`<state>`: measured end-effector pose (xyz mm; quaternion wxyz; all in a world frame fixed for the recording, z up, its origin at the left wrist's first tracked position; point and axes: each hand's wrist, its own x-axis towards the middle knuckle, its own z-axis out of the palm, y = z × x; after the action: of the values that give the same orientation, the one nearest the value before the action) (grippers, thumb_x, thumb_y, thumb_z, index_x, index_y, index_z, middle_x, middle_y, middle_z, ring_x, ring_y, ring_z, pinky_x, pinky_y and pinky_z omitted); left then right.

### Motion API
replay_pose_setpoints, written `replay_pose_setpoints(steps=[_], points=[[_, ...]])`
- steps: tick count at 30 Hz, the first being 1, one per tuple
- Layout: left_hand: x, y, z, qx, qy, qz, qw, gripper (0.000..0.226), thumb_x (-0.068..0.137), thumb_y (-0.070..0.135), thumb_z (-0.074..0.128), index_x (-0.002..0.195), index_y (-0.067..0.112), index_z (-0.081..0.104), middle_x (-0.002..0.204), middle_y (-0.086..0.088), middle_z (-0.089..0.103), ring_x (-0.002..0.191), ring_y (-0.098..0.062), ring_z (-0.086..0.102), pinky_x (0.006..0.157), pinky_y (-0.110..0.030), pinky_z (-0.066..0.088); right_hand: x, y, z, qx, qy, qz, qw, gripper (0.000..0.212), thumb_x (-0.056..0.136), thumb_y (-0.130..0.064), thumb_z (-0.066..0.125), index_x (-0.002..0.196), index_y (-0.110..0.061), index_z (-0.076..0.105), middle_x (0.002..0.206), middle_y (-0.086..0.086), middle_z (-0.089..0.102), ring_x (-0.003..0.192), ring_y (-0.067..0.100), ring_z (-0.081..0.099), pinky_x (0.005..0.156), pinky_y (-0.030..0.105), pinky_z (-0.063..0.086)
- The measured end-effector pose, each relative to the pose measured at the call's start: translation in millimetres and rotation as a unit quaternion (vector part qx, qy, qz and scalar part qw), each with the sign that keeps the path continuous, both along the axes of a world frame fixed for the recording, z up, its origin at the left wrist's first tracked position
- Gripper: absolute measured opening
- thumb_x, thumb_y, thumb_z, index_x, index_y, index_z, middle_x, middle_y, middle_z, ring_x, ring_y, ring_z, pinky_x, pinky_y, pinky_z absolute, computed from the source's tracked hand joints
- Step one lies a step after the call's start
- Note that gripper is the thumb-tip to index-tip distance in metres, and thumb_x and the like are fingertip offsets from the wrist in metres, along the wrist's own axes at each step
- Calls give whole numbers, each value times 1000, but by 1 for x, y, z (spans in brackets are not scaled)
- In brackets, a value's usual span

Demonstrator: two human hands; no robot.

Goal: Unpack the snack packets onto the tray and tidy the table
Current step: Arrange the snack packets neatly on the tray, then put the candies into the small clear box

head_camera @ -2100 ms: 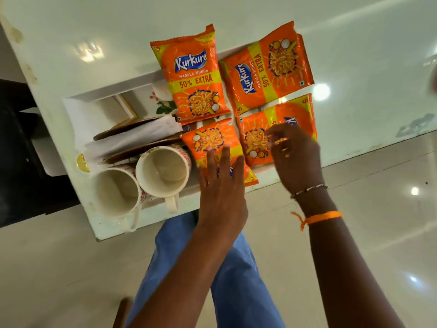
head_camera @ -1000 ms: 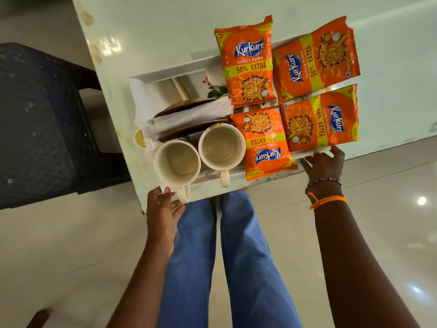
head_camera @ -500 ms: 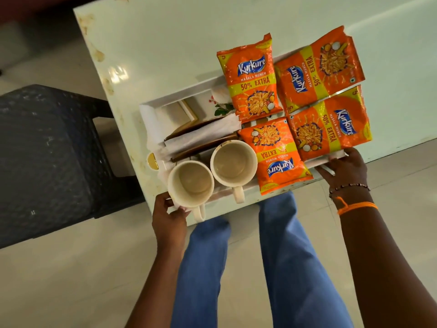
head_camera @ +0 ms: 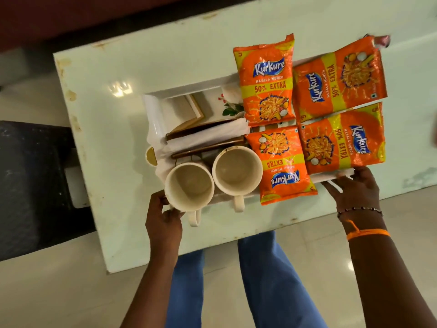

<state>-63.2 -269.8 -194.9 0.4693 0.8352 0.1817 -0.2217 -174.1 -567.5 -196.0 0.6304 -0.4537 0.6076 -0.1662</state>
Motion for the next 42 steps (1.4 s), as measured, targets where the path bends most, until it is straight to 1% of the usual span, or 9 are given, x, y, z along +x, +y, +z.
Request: replay_pose_setpoints(steps=[7,11,19,22,25,28,31,38,42], points=[[24,-95,-11,17,-15,-3,1000,31,78,-3,63,106,7,54,102,-6,57,96,-22,54,83,-34,44,36,-99,-2,11,-6,32,999,41,85,16,41,81,-24,49,93,7,68,105,30,53,54,22,59],[34,-122,-17,45,-22,13,999,30,77,-3,63,103,7,54,99,-3,55,89,-20,51,71,-26,39,57,-124,-7,38,-13,26,999,31,84,16,40,94,-12,51,133,24,49,108,40,55,62,37,60],[40,-132,-23,69,-26,25,997,31,79,-4,61,109,2,54,110,-13,58,92,-23,54,65,-14,47,61,-135,-20,48,-8,38,998,32,87,12,41,105,-13,50,114,13,55,96,32,58,81,44,52],[34,-134,-20,30,-28,45,998,39,80,-2,62,116,7,54,109,-5,57,85,-12,54,58,-4,45,57,-135,-20,34,-7,50,998,31,87,12,43,109,-9,51,111,13,55,97,29,58,82,41,52],[23,-136,-15,-8,1,74,997,44,79,2,64,120,15,54,106,3,58,90,-9,56,78,-22,49,50,-134,-15,33,-20,71,997,29,87,12,44,111,-3,49,111,17,52,102,31,55,89,40,52],[-2,-142,-6,-56,47,149,986,47,82,-6,56,125,11,48,120,-8,58,105,-21,58,98,-37,47,34,-135,-3,55,-54,84,993,40,89,13,39,126,1,42,112,21,49,92,28,57,85,32,54],[-35,-156,9,-138,98,223,960,51,87,-14,39,135,3,35,133,-24,49,113,-35,55,89,-32,47,11,-135,12,84,-69,74,991,36,89,14,37,121,-1,44,113,20,48,94,32,54,91,38,49],[-116,-241,43,-224,165,99,955,34,89,-12,38,119,-3,50,84,-12,59,75,-18,58,76,-21,48,-56,-168,37,-49,0,140,989,21,86,8,47,101,-1,58,86,6,57,71,11,56,70,20,55],[-139,-308,40,-244,207,-14,947,25,91,-5,40,100,10,57,82,-7,61,76,-16,60,82,-23,49,-81,-207,27,-218,138,148,955,26,81,2,53,105,-3,61,104,15,62,80,23,60,84,38,52]])
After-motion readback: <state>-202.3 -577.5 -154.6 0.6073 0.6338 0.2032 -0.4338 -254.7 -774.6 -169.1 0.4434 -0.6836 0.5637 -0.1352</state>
